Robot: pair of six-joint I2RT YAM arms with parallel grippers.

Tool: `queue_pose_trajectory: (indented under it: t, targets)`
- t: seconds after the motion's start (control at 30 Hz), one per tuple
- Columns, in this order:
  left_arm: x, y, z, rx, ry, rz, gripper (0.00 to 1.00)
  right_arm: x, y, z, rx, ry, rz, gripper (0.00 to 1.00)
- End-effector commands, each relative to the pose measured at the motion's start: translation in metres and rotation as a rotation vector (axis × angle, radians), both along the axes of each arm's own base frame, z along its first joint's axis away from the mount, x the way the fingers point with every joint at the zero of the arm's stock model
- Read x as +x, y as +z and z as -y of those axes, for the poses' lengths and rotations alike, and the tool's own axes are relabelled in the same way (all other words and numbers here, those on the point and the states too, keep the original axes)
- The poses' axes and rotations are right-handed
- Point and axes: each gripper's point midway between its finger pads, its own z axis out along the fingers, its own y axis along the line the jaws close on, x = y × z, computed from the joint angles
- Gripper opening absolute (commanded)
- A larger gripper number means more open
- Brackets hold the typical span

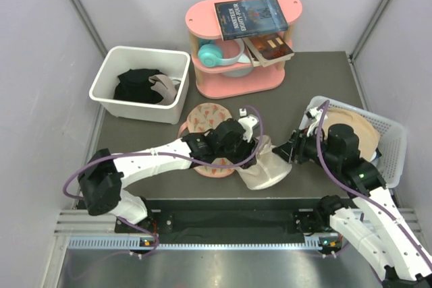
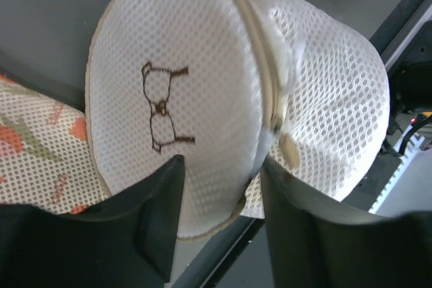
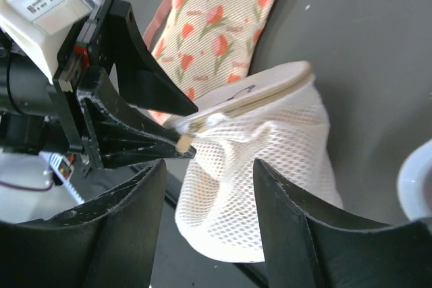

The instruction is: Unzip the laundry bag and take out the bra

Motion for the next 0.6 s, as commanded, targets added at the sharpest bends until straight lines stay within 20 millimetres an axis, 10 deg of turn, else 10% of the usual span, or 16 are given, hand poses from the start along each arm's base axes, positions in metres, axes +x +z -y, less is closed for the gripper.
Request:
queue_pose_trajectory:
  t: [0.0, 0.57]
  targets:
    - [-0.007, 0.032, 0.000, -0.139, 0.023, 0.016, 0.63, -0.007, 0.013, -0.012, 0.047, 0.078, 0.014, 0.54]
    - [0.001, 0.030, -0.008, -0.159, 0.069, 0.080, 0.67, -0.001, 0.000, -0.034, 0.109, 0.047, -0.118, 0.49]
